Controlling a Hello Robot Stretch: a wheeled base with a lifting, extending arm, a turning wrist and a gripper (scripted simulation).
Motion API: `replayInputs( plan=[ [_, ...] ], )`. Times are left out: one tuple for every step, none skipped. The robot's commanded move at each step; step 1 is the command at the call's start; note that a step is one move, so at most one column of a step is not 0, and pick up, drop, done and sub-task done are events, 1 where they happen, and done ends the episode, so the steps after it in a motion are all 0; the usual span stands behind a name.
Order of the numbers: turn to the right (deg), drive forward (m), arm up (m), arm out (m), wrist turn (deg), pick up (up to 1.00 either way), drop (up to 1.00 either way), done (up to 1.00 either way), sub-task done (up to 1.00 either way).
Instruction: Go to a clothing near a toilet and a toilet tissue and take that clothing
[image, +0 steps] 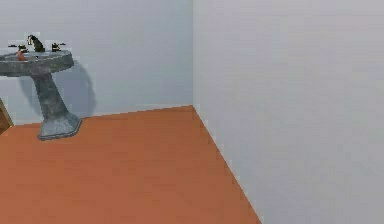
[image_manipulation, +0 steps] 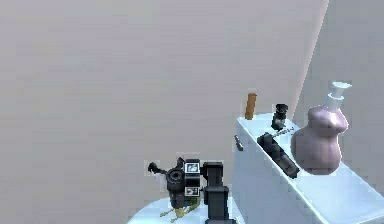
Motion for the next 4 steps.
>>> replayInputs(
  plan=[
    [0.0, 0.0, -0.3, 0.0, 0.0, 0.0, 0.0, 0.0, 0.0],
    [0.0, 0.0, 0.0, 0.0, 0.0, 1.0, 0.0, 0.0, 0.0],
    [0.0, 0.0, 0.1, 0.0, 0.0, 0.0, 0.0, 0.0, 0.0],
    [0.0, 0.0, 0.0, 0.0, 0.0, 0.0, 0.0, 1.0, 0.0]
  ],
)
